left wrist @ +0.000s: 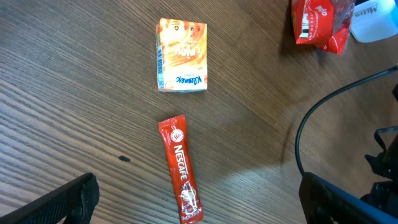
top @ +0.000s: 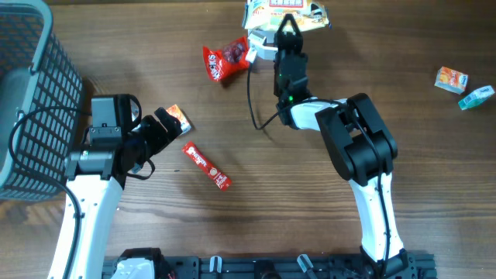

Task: Scan the item barcode
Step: 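Carry the wipes pack to the table's right edge and release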

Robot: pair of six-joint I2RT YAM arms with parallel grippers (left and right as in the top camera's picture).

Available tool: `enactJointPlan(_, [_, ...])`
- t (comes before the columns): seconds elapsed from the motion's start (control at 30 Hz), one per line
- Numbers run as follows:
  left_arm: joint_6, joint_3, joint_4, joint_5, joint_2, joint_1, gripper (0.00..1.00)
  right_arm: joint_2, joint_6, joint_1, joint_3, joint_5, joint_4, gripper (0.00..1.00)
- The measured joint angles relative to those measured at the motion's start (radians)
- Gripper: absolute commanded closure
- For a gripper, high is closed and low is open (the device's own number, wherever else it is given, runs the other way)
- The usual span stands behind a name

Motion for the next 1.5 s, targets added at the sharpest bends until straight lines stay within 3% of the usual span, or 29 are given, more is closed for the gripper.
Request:
enactJointPlan(0.3, [0.0,0.0,0.0,0.0,0.0,0.0,0.0,0.0,-0.068,-0.076,0.0,-0.008,0.051,0.96])
enactJointPlan(0.7, [0.0,0.0,0.0,0.0,0.0,0.0,0.0,0.0,-0.072,-0.074,0.0,-0.009,0.05,0.95])
enactJointPlan(1.0, [0.0,0.0,0.0,0.0,0.0,0.0,0.0,0.0,-0.079,-0.096,0.013,0.019,0.218,0.96])
enactJointPlan(1.33, [0.0,0.0,0.0,0.0,0.0,0.0,0.0,0.0,0.141,-0.341,0.109,0.494,0.21,0.96])
enactJointPlan(1.5, [0.0,0.0,0.0,0.0,0.0,0.0,0.0,0.0,0.23,-0.48,0.113,0.716,0.062,0.96])
